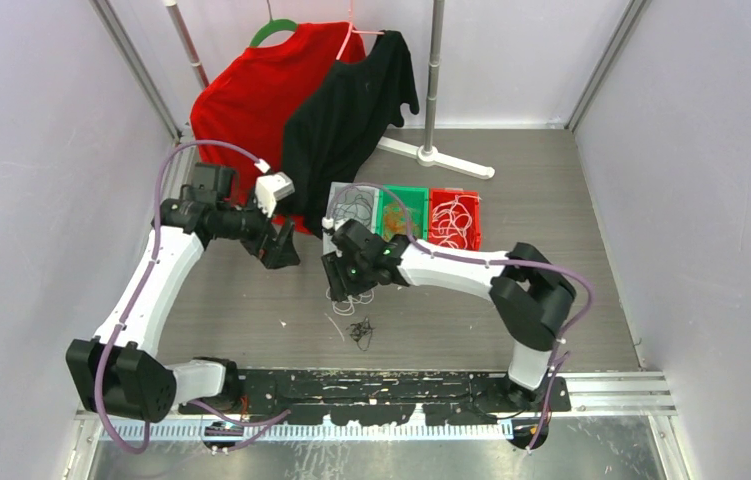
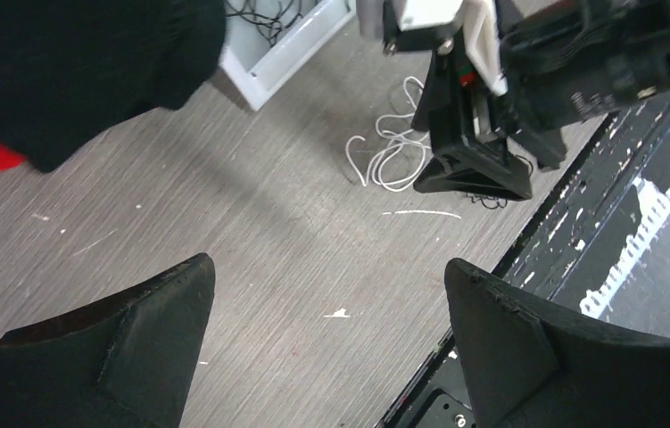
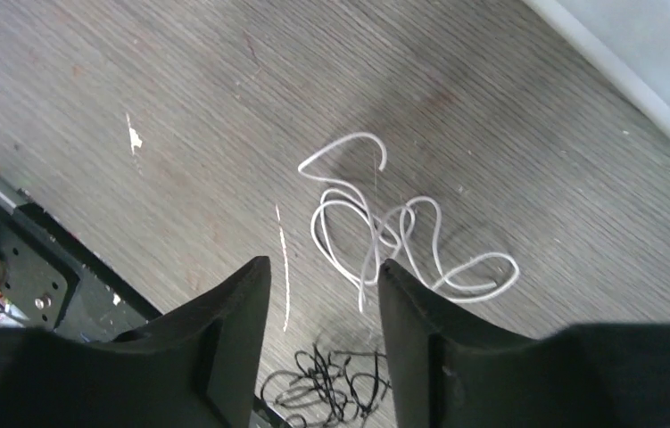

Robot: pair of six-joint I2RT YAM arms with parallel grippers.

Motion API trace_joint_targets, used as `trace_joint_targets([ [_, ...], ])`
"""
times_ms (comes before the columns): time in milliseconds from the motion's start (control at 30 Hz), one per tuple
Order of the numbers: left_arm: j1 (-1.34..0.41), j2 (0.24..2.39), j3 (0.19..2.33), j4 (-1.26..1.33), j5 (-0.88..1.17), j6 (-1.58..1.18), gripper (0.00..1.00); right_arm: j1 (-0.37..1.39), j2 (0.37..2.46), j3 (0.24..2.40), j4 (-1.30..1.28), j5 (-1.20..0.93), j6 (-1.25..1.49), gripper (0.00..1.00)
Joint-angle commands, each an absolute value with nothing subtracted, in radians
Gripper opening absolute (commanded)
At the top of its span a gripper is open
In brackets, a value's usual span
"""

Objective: Untangle the cables
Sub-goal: Pick up the cable at the center of the board.

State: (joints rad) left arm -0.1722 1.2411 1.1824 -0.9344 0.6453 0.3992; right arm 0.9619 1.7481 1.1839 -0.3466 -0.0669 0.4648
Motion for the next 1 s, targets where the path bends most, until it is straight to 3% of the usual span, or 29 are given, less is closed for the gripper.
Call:
trace_joint_targets([
  [0, -0.12, 1.223, 1.213, -0.877, 0.703, 0.362, 0.99, 0.963, 1.823, 1.283, -0.417, -0.069, 0.422, 0.46],
  [133, -0.104, 1.211, 1.217, -0.858, 0.702, 0.339, 0.99, 0.964, 1.85, 1.324, -0.452, -0.054, 0.402, 0.3],
  [300, -0.097, 1.193, 1.227, -0.844, 0.702, 0.321, 0.99, 0.964, 1.854, 1.366, -0.515, -0.032, 0.368, 0.29],
  [333, -0.095, 1.189, 1.228, -0.844, 0.7, 0.319, 0.99, 0.963, 1.853, 1.373, -0.523, -0.037, 0.366, 0.23],
  [400, -0.095, 1.178, 1.228, -0.842, 0.697, 0.313, 0.99, 0.964, 1.837, 1.378, -0.524, -0.041, 0.367, 0.02],
  [667, -0.092, 1.148, 1.233, -0.881, 0.691, 0.339, 0.99, 0.925, 1.647, 1.416, -0.526, -0.043, 0.383, 0.01],
  [700, -0.091, 1.147, 1.238, -0.886, 0.693, 0.339, 1.0, 0.923, 1.633, 1.417, -0.529, -0.041, 0.383, 0.04],
  [733, -0.09, 1.145, 1.241, -0.888, 0.697, 0.34, 1.0, 0.923, 1.627, 1.419, -0.539, -0.041, 0.383, 0.15],
  [800, -0.088, 1.143, 1.242, -0.888, 0.706, 0.339, 1.0, 0.925, 1.637, 1.407, -0.557, -0.043, 0.392, 0.52],
  [833, -0.087, 1.141, 1.241, -0.887, 0.708, 0.338, 0.99, 0.93, 1.647, 1.39, -0.553, -0.046, 0.399, 0.6],
  [967, -0.087, 1.144, 1.24, -0.877, 0.689, 0.335, 0.99, 0.96, 1.703, 1.324, -0.513, -0.053, 0.418, 0.63],
])
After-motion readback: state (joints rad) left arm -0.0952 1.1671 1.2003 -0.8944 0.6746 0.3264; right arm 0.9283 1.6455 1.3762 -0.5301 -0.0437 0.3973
